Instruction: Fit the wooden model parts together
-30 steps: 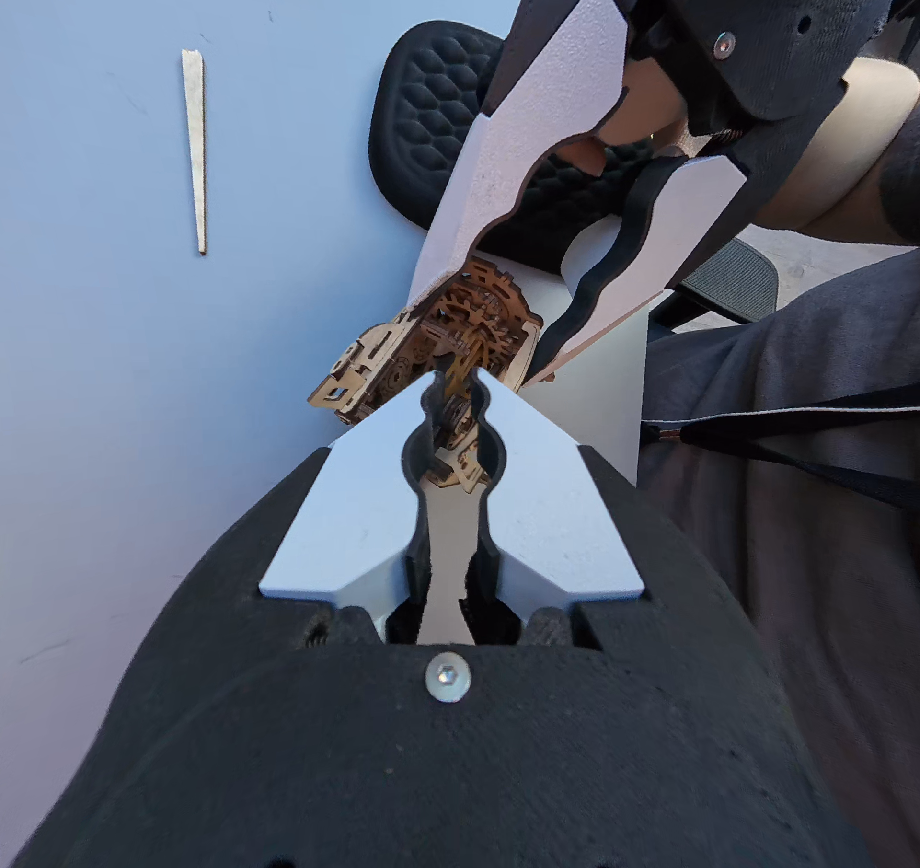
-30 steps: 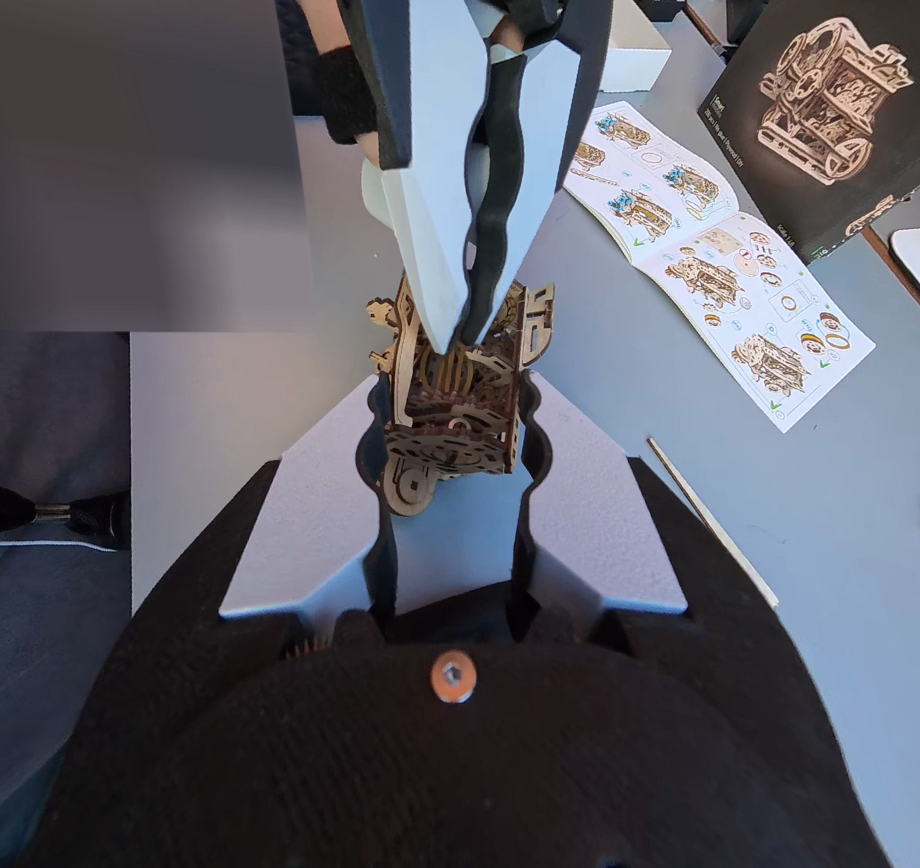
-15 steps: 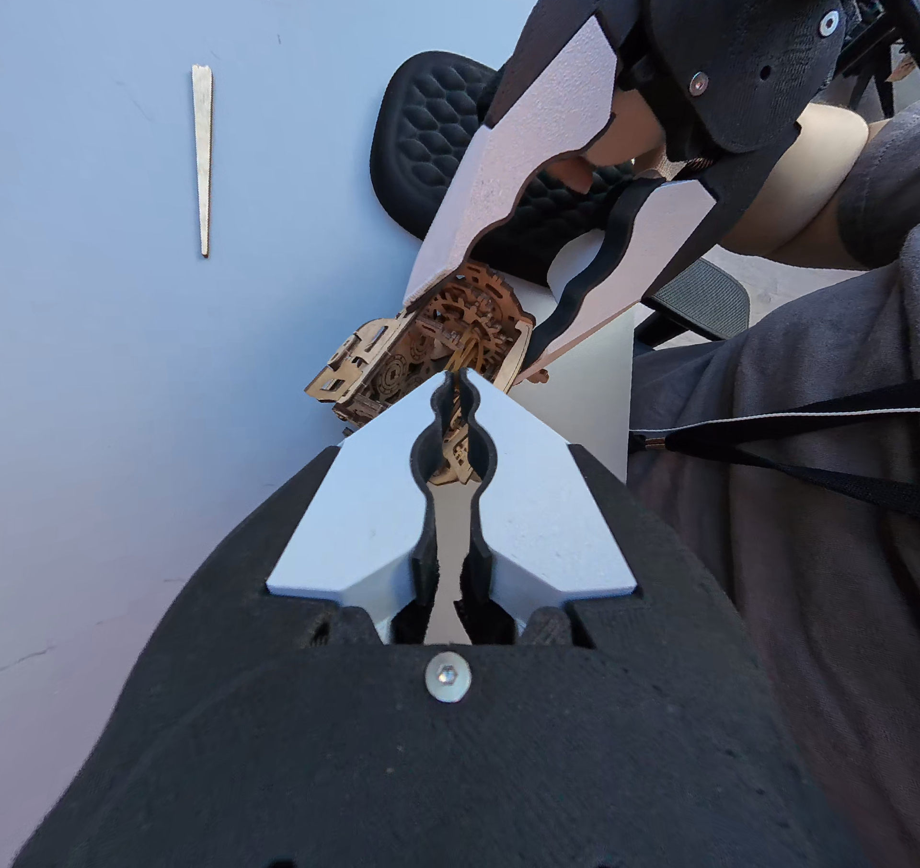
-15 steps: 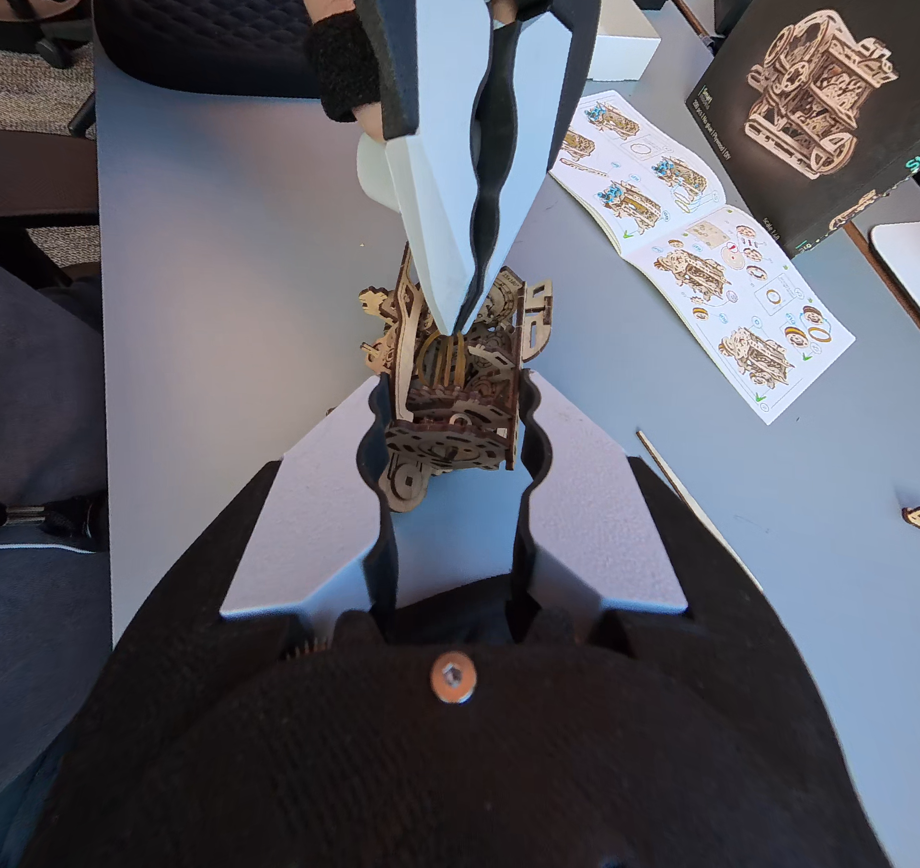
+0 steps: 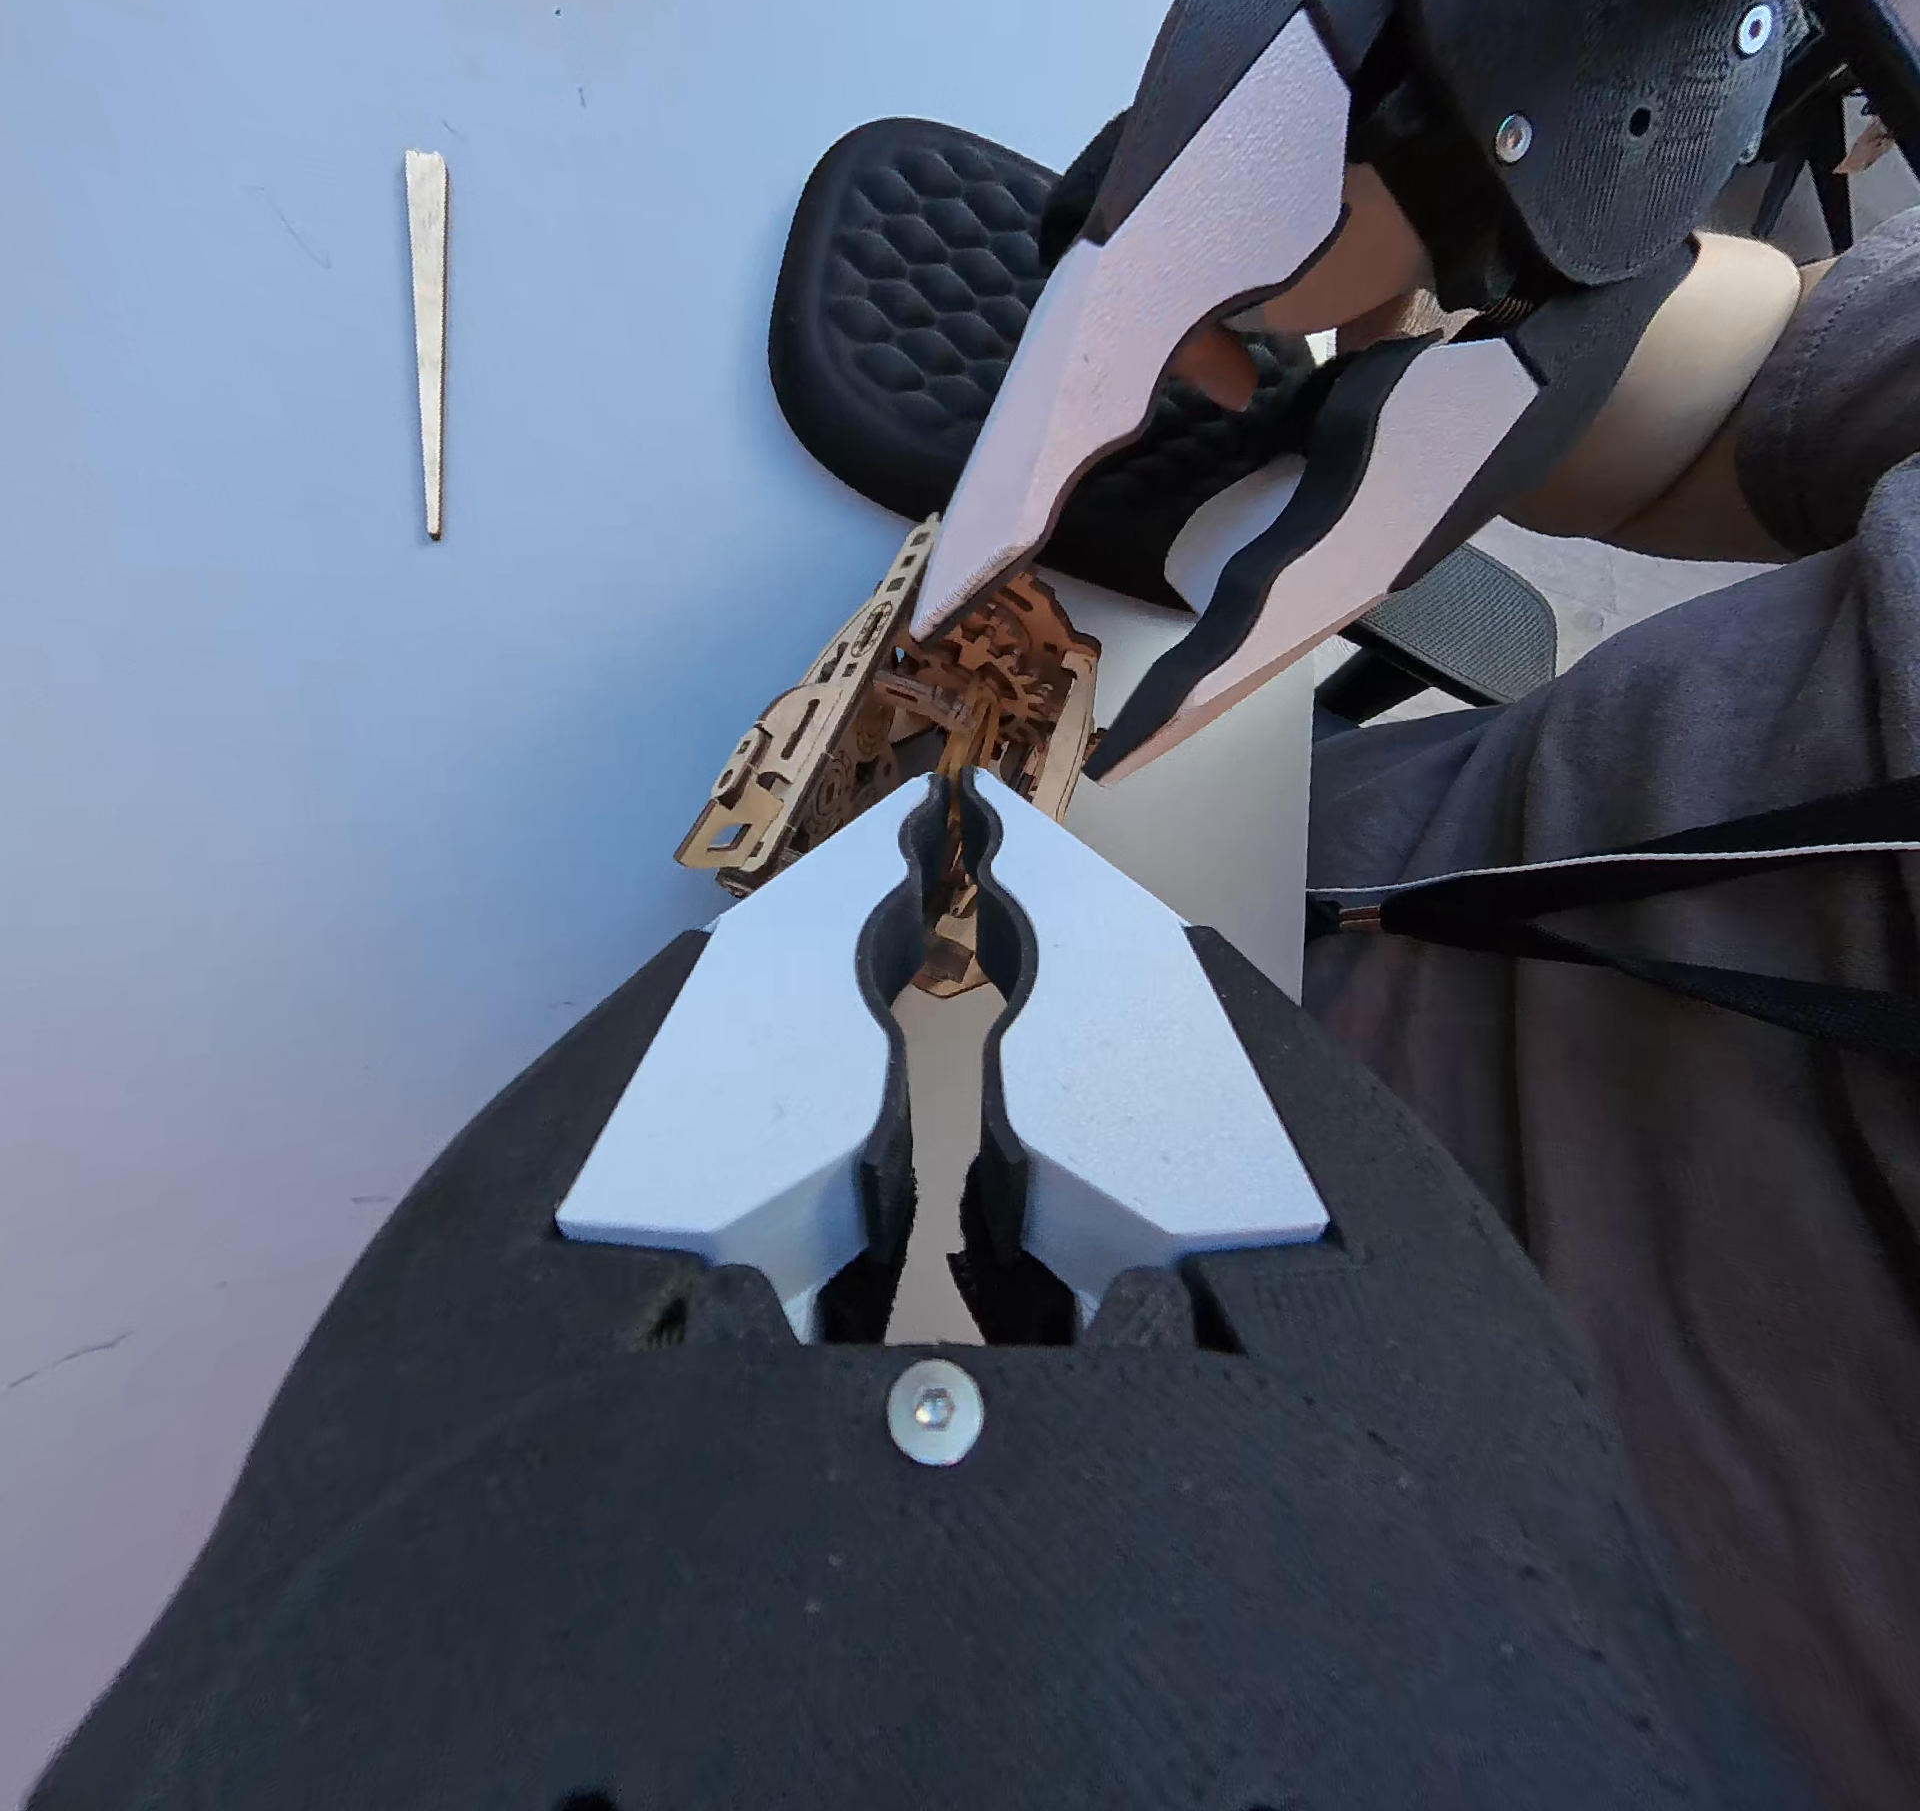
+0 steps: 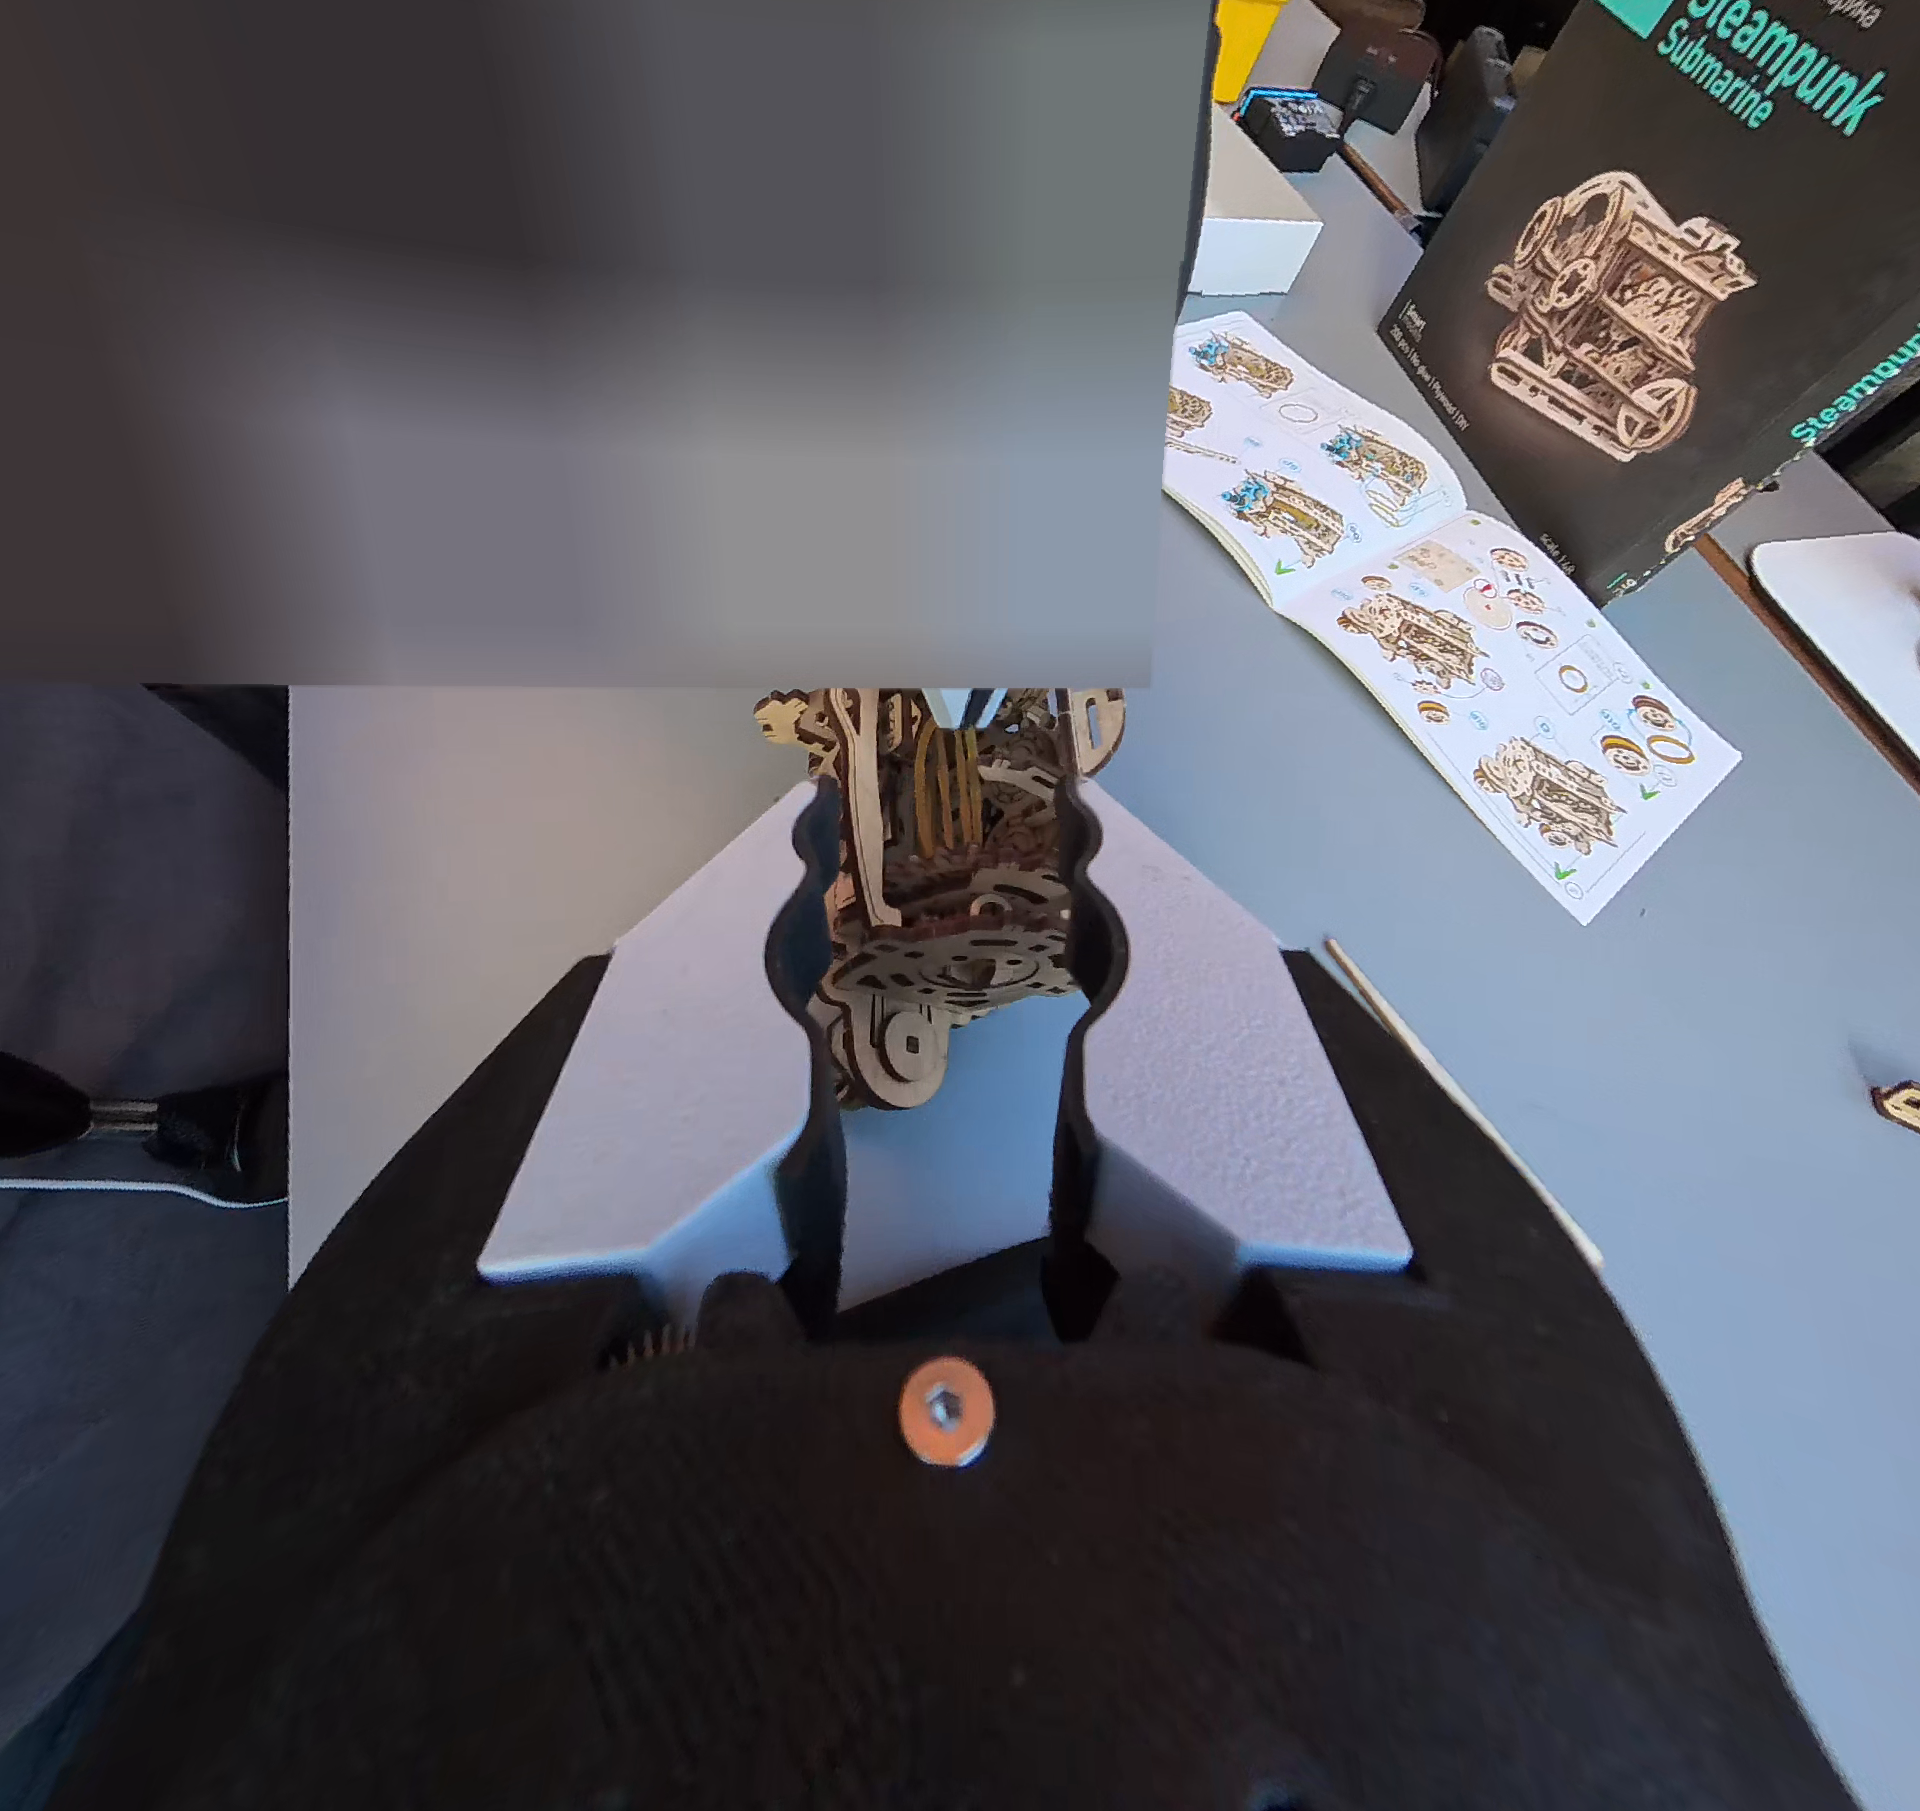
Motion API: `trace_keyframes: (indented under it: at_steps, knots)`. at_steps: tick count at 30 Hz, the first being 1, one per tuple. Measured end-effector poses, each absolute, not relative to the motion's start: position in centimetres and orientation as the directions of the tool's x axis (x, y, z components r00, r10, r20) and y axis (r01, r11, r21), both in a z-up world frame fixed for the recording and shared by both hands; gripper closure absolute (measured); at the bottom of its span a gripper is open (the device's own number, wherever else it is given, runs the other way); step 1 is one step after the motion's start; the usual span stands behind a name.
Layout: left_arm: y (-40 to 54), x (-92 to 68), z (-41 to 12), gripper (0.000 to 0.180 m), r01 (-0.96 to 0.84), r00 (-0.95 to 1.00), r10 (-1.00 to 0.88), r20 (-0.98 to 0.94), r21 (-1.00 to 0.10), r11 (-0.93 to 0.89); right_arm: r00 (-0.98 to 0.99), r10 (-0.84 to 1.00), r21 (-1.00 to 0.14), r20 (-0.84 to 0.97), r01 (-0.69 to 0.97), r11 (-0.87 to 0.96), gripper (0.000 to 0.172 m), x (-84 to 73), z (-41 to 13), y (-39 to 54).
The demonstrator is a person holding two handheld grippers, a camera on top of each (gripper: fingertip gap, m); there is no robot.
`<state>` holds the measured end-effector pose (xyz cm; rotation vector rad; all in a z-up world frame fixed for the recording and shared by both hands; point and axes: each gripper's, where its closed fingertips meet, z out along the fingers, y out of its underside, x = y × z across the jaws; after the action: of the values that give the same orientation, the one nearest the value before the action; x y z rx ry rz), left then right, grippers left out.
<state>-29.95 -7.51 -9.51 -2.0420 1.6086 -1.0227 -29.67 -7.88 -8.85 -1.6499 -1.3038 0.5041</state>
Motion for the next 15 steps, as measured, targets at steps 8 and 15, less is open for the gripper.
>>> trace_keyframes:
  at_steps: [8, 15]
  knots:
    - [-7.02, -30.36, -9.78, 0.180, -0.722, 0.104, -0.959, 0.262, -0.644, -0.254, 0.342, 0.912, -0.843, 0.225, 0.537, 0.007, 0.137, -29.62, -9.50, -7.74]
    - [-7.09, -30.47, -9.99, 0.180, -0.740, 0.097, -0.962, 0.255, -0.628, -0.241, 0.294, 0.914, -0.835, 0.280, 0.544, 0.081, 0.139, -29.99, -9.36, -8.36]
